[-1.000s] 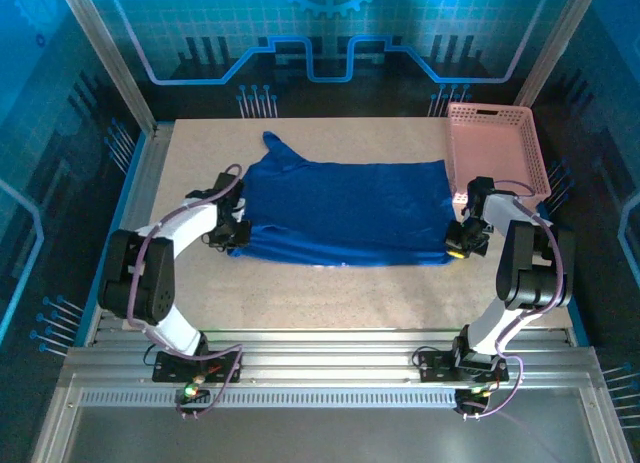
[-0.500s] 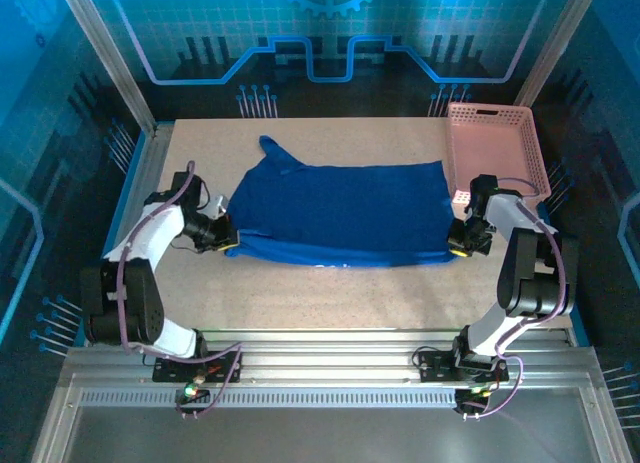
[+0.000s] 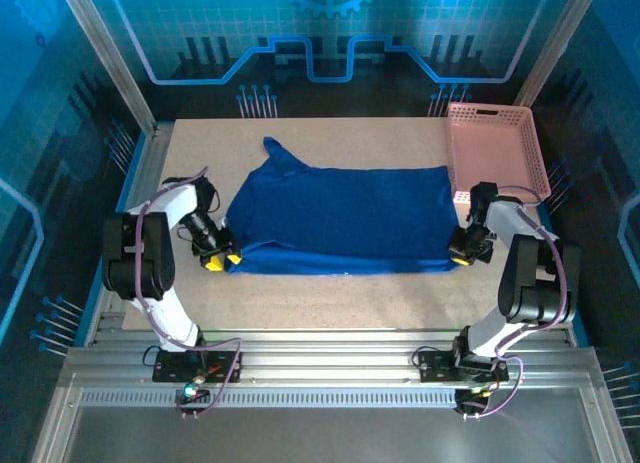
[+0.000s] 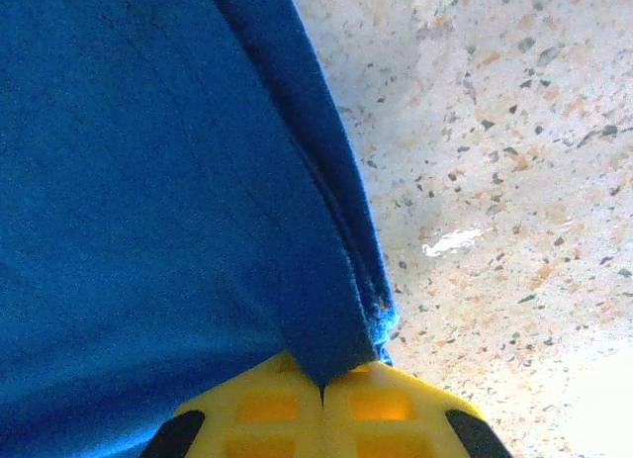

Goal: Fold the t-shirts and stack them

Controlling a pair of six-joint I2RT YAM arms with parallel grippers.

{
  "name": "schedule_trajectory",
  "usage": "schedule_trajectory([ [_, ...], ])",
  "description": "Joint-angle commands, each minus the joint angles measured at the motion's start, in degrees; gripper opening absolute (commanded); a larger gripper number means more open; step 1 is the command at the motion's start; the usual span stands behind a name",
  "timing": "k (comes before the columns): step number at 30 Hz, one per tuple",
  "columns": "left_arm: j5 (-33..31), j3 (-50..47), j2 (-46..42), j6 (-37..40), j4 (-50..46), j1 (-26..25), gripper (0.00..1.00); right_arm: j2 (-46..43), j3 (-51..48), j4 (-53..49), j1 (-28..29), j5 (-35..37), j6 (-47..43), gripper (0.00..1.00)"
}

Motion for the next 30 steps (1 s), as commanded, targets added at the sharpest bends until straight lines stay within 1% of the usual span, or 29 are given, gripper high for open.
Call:
schedule_trajectory([
  [1, -6.1, 2.1, -3.4, -2.3, -4.6, 0.0, 0.51, -1.8, -1.1, -1.2, -0.8, 1.2, 1.0, 0.0],
  [3, -5.3, 3.2, -6.8, -4.3, -2.7, -1.2, 0.55, -2.0, -1.1, -1.1, -0.8, 1.1, 1.1, 0.0],
  [4, -4.2, 4.1, -8.8, -4.5, -0.9, -3.1, 0.57, -2.1, -1.1, -1.1, -0.8, 1.0, 1.1, 0.0],
  [6, -5.5, 6.5, -11.3, -4.3, 2.7, -8.1, 0.62, -2.3, -0.8, -1.2, -0.8, 0.9, 1.1, 0.0],
  [8, -5.2, 9.0, -11.8, -1.7, 6.4, -13.9, 0.65, -2.3, -0.5, -1.3, -0.8, 0.9, 1.2, 0.0],
  [9, -6.4, 9.7, -11.8, -0.6, 8.1, -16.0, 0.66, -2.2, -0.3, -1.3, -0.8, 0.7, 1.2, 0.0],
  [10, -6.7, 10.1, -11.6, 0.7, 9.9, -17.8, 0.67, -1.9, -0.1, -1.4, -0.8, 0.6, 1.4, 0.0],
  [11, -5.7, 10.3, -11.4, 1.6, 11.7, -18.6, 0.67, -1.7, 0.1, -1.4, -0.7, 0.6, 1.4, 0.0],
  [14, -0.9, 10.0, -10.2, 5.1, 15.2, -19.9, 0.67, -1.4, -0.1, -1.2, -0.6, 0.7, 1.6, 0.0],
  [17, -2.1, 10.7, -7.7, 10.6, 14.8, -22.4, 0.67, -1.1, -0.4, -1.1, -0.6, 0.8, 1.5, 0.0],
  [22, -6.2, 10.9, -3.7, 16.6, 14.3, -22.9, 0.65, -0.5, -0.6, -0.8, -0.5, 0.9, 1.3, 0.0],
  [30, -6.8, 11.0, 1.1, 20.9, 14.4, -22.9, 0.62, -0.4, -0.6, -0.9, -0.5, 1.3, 0.4, 0.0],
])
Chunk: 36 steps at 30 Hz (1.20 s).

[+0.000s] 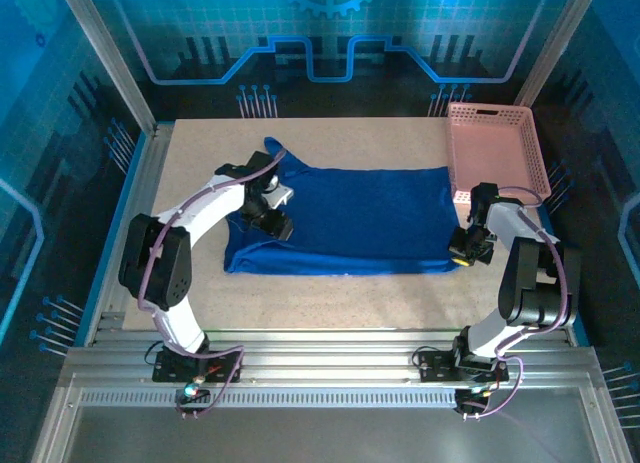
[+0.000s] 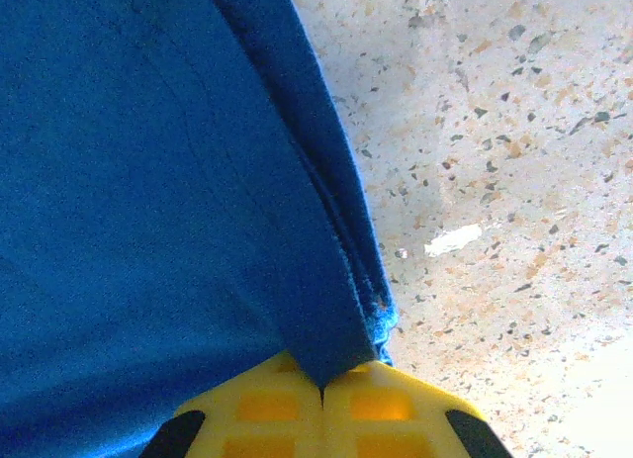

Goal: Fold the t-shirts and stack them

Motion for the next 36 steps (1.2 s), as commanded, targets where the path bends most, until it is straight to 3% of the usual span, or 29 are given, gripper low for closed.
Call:
schedule_trajectory([
  [1, -0.9, 1.1, 2.2, 3.9, -0.4, -0.2, 0.62, 0.5, -0.2, -0.9, -0.4, 1.3, -0.2, 0.0],
  [9, -1.7, -0.8, 4.0, 5.0, -0.5, 0.3, 0.6, 0.0, -0.8, -1.0, -0.4, 1.4, -0.3, 0.0],
  [13, -3.9, -1.5, 5.1, 3.8, 0.6, 1.0, 0.54, -0.3, -1.2, -0.8, -0.5, 1.4, -0.3, 0.0],
  [18, -4.1, -2.1, 5.8, 3.1, 1.2, 1.6, 0.41, -0.6, -1.2, -0.8, -0.4, 1.5, -0.3, 0.0],
  [28, -1.2, -2.1, 2.5, -0.1, 1.6, 5.3, 0.0, -0.9, -1.4, -0.7, -0.4, 1.5, 0.2, 0.0],
  [36, 8.9, -5.3, -5.2, -8.0, 6.6, 13.9, 0.0, -1.2, -2.1, -0.4, -0.5, 1.6, 0.2, 0.0],
])
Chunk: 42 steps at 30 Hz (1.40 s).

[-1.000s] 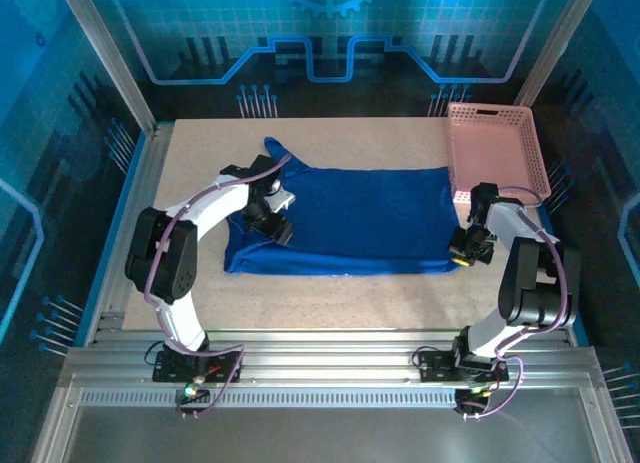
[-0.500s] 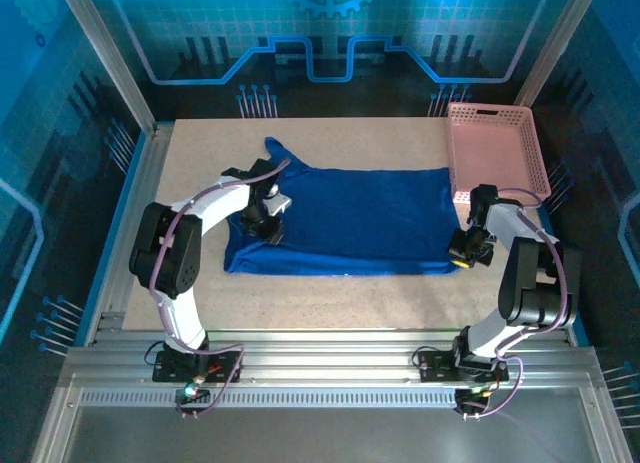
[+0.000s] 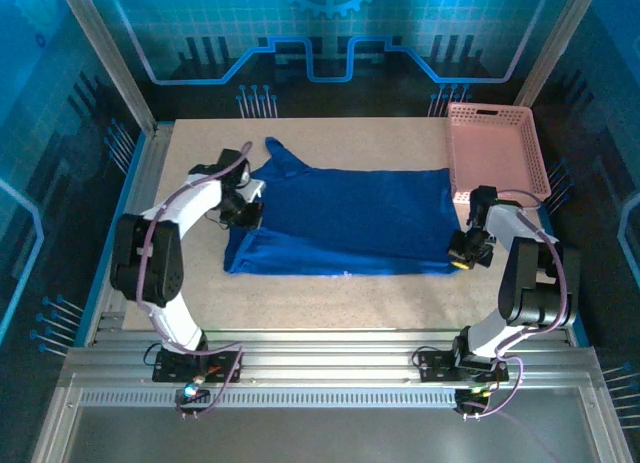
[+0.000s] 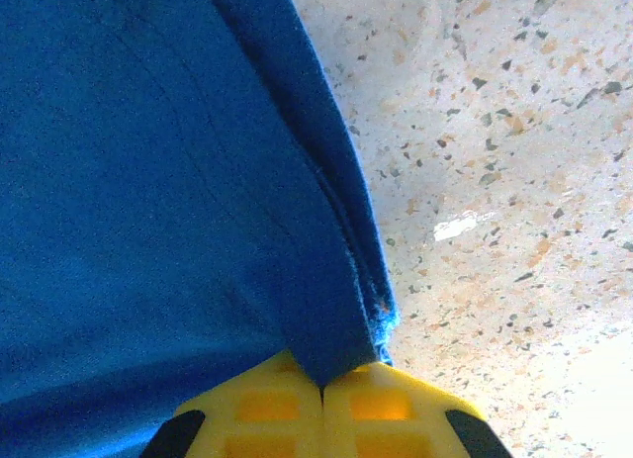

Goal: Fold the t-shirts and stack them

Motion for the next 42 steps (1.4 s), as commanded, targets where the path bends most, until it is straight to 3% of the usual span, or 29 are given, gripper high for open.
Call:
schedule_trajectory([
  [1, 6.1, -2.2, -3.9, -5.0, 2.8, 3.2, 0.0, -1.2, -0.6, -0.7, -0.5, 1.1, 0.2, 0.0],
  [12, 13.8, -9.2, -6.2, -17.8, 10.9, 12.3, 0.0, -1.4, -1.0, -0.7, -0.6, 1.4, 0.1, 0.0],
  [16, 20.3, -17.4, -13.4, -27.7, 22.7, 16.0, 0.0, -1.7, -1.3, -0.9, -0.9, 1.9, 0.1, 0.0],
  [19, 24.3, -25.5, -21.6, -34.8, 36.7, 17.0, 0.0, -1.8, -1.6, -0.8, -1.1, 1.7, 0.3, 0.0],
  [23, 25.8, -30.7, -27.3, -37.5, 43.9, 17.1, 0.01, -1.7, -1.8, -0.3, -1.1, 1.5, 0.2, 0.0],
  [28, 26.4, -30.2, -23.1, -36.1, 35.4, 17.0, 0.01, -1.0, -1.8, 0.2, -1.2, 0.9, 0.4, 0.0],
  [31, 20.2, -29.3, -21.2, -37.3, 25.5, 17.0, 0.01, -1.0, -1.7, 0.2, -1.1, 0.8, 0.4, 0.0],
  [35, 17.7, -28.5, -17.3, -41.0, 13.2, 16.7, 0.0, -1.2, -1.5, -0.1, -1.1, 1.1, 0.2, 0.0],
  [42, 13.1, -34.6, -25.1, -43.2, 6.0, 13.9, 0.0, -1.2, -1.6, 0.0, -1.2, 0.9, 0.3, 0.0],
])
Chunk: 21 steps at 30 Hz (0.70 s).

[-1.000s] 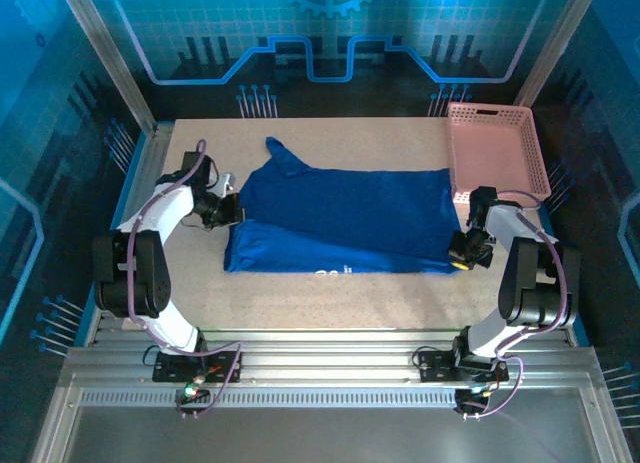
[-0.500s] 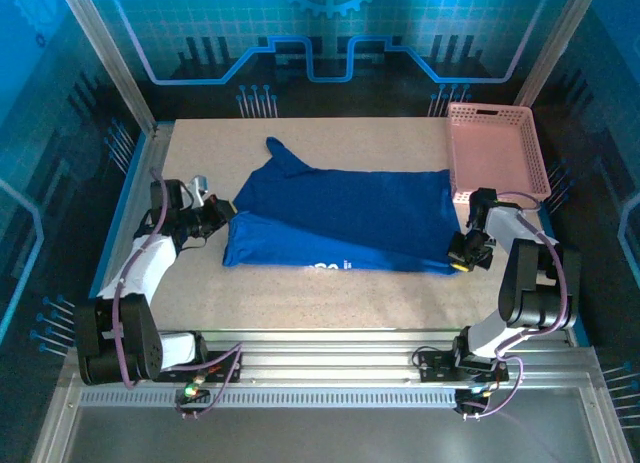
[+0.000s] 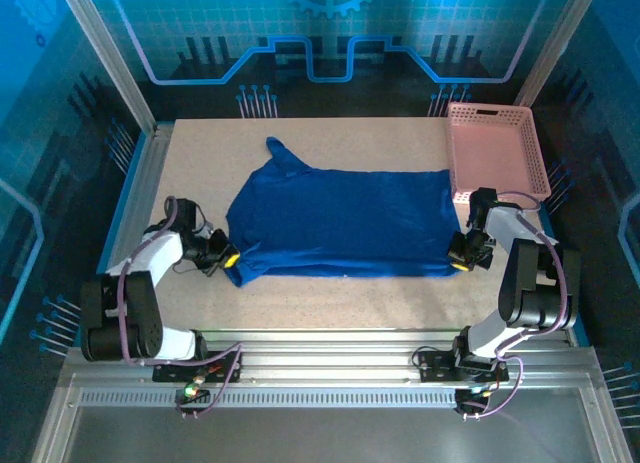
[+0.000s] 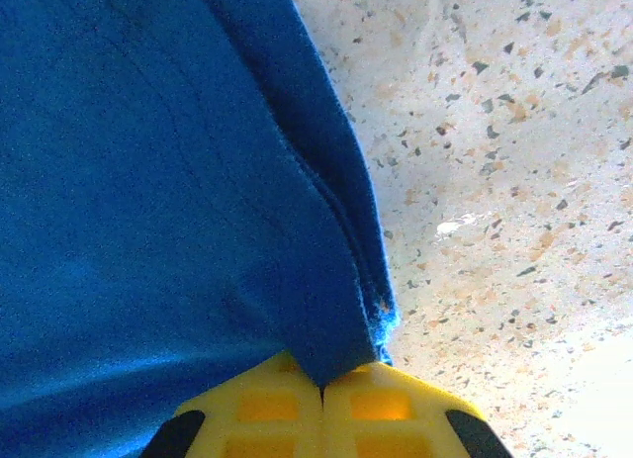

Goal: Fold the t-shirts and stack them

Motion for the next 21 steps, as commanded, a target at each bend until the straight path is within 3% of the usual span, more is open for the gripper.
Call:
schedule_trajectory([
  [1, -3.5, -3.0, -4.4, -1.7, -7.8, -1.1, 0.0, -0.6, -0.6, -0.6, -1.1, 0.9, 0.4, 0.0],
  [4, -3.0, -5.3, -5.0, -2.0, -8.9, -2.4, 0.0, -0.2, -0.5, -0.4, -1.1, 1.0, 0.3, 0.0],
  [9, -7.7, -3.6, -3.4, -4.1, -10.4, -6.0, 0.0, 0.1, -0.4, -0.2, -1.2, 0.6, 0.2, 0.0],
  [10, -8.9, -2.9, -3.6, -4.1, -10.7, -6.5, 0.07, 0.3, -0.3, -0.2, -1.1, 0.5, 0.2, 0.0],
  [12, -11.5, -0.6, -4.5, -4.1, -12.2, -7.8, 0.37, 0.4, -0.2, -0.3, -1.1, 0.4, 0.1, 0.0],
  [13, -13.2, 1.1, -5.5, -4.2, -13.0, -8.8, 0.47, 0.4, -0.2, -0.3, -1.2, 0.5, 0.0, 0.0],
  [17, -18.6, 7.3, -7.8, -4.5, -12.3, -10.8, 0.65, 0.6, 0.0, -0.1, -1.2, 0.3, -0.2, 0.0],
  [21, -19.3, 15.2, -0.4, -0.9, -11.5, -10.8, 0.67, 1.4, 0.5, -0.1, -1.1, 0.3, -0.3, 0.0],
])
